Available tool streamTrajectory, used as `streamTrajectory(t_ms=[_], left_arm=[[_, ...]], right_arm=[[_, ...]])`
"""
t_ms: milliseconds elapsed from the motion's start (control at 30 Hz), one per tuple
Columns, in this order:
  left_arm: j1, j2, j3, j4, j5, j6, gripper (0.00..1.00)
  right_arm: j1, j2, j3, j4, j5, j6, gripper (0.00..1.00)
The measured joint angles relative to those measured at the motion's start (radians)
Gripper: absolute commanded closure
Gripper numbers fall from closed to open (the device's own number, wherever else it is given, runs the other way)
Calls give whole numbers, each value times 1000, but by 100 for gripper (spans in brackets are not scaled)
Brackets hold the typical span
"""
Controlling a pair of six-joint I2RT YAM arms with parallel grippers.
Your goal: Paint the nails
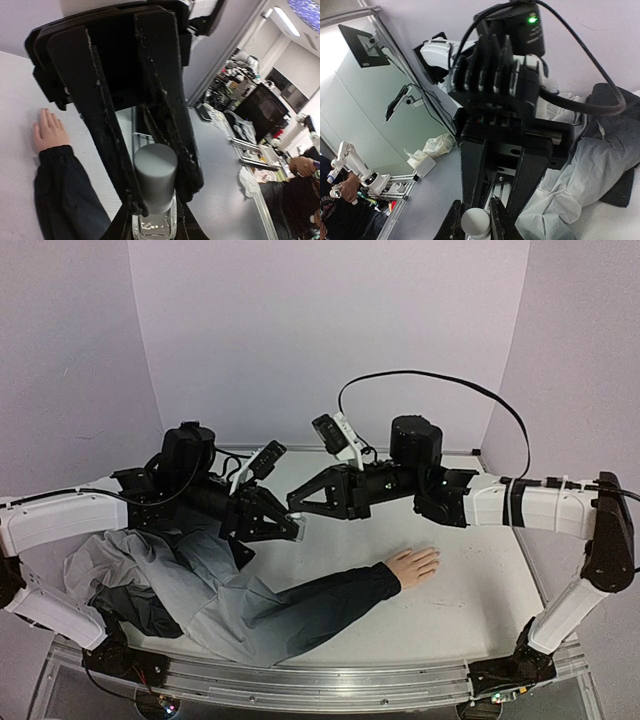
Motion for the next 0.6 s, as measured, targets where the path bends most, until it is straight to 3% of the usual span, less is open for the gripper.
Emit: streamTrajectory(t_ms=[100,200,367,467,600], left_arm=[[2,-12,-5,-12,-160,1,100],[-10,-33,-26,-26,-418,1,100],[-46,-32,-41,-70,-872,-27,100],[-53,-32,-41,-87,-970,-34,100],[-53,-27,-40,-104,-1003,-33,100]], right_arm=[[-16,0,0,-41,86,-18,100],[-17,1,0,-105,270,-39,100],[116,98,191,-373,907,42,100],[188,171,305,-467,1161,99,100],[208,222,383,-533,1235,116,95]])
